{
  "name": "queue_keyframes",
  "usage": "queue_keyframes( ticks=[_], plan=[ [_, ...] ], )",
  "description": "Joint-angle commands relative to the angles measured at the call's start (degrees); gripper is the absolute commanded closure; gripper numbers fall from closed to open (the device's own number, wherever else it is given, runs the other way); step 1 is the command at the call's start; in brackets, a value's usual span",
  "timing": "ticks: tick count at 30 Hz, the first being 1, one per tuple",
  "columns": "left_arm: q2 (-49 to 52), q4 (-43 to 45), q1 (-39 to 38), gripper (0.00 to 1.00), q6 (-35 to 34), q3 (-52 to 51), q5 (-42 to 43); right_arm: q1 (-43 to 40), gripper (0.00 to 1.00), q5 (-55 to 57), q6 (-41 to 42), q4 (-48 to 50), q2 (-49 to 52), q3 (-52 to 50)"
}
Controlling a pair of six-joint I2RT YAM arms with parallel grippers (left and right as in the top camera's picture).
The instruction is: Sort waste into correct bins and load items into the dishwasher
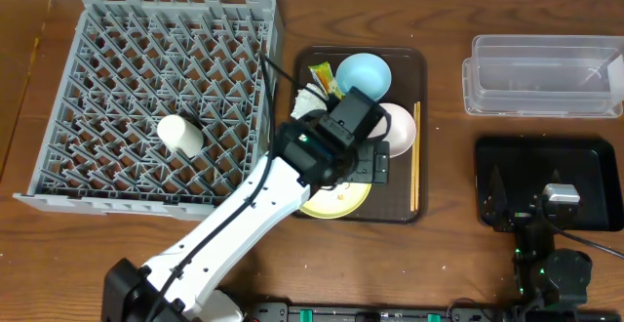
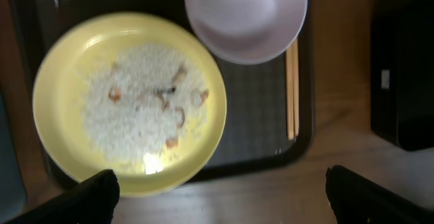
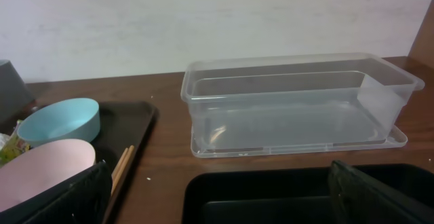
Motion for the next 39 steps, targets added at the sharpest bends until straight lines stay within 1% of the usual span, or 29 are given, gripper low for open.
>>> queue_keyframes(
  ticks=[1,3,7,13,16,17,19,21,22,25,26,27,29,30,32,34,37,39],
  plan=[
    [-0.1,1.8,0.0,0.02,1.7,0.3,-2.9,-0.4,0.01,0.0,0.2,-0.2,-0.1,-0.1],
    [-0.1,3.1,0.0,0.02,1.0,0.2,-3.0,-0.4,0.01,0.0,0.2,-0.2,-0.1,-0.1],
    [0.8,6.1,0.0,0.02,0.9,0.2,-5.8,-0.4,0.01,0.0,0.2,-0.2,-0.1,-0.1],
    [1.6,11.2,0.0,0.01,1.2,0.2,-5.8,-0.4,0.01,0.0,0.2,-0.2,-0.1,-0.1],
    [2.3,15.2,0.0,0.02,7.3,0.2,-5.4,-0.4,0.01,0.0,0.2,-0.2,-0.1,-0.1],
    [2.7,16.4,0.0,0.02,9.9,0.2,-4.1,-0.4,0.01,0.0,0.2,-0.2,-0.1,-0.1],
    [3.6,17.7,0.1,0.02,15.1,0.5,0.9,-0.4,0.01,0.0,0.2,-0.2,-0.1,-0.1],
    [4.7,17.0,0.2,0.01,19.0,1.5,5.6,-0.4,0.01,0.0,0.2,-0.2,-0.1,-0.1],
    [5.6,15.7,0.2,0.01,20.5,2.5,7.2,-0.4,0.01,0.0,0.2,-0.2,-0.1,-0.1],
    [8.9,9.7,0.1,0.01,24.5,6.3,6.7,-0.4,0.01,0.0,0.2,-0.2,-0.1,-0.1],
    [10.3,7.3,0.0,0.01,25.6,7.8,5.8,-0.4,0.01,0.0,0.2,-0.2,-0.1,-0.1],
    [13.0,2.7,0.0,0.00,26.5,11.0,2.7,-0.4,0.01,0.0,0.2,-0.2,-0.1,-0.1],
    [15.6,0.2,0.0,0.00,26.3,13.7,-1.5,-0.4,0.01,0.0,0.2,-0.2,-0.1,-0.1],
    [16.3,0.5,0.0,0.00,26.2,14.1,-2.6,-0.4,0.01,0.0,0.2,-0.2,-0.1,-0.1],
    [16.9,2.8,0.0,0.00,25.6,14.0,-2.5,-0.4,0.01,0.0,0.2,-0.2,-0.1,-0.1],
    [16.9,5.2,-0.2,0.01,23.6,14.0,-2.3,-0.4,0.01,0.0,0.2,-0.2,-0.1,-0.1],
    [16.9,8.9,-0.9,0.07,21.0,14.0,-2.0,-0.4,0.01,0.0,0.2,-0.2,-0.1,-0.1],
    [17.0,10.8,-1.9,0.09,21.1,13.8,-2.1,-0.4,0.01,0.0,0.2,-0.2,-0.1,-0.1]
  ],
)
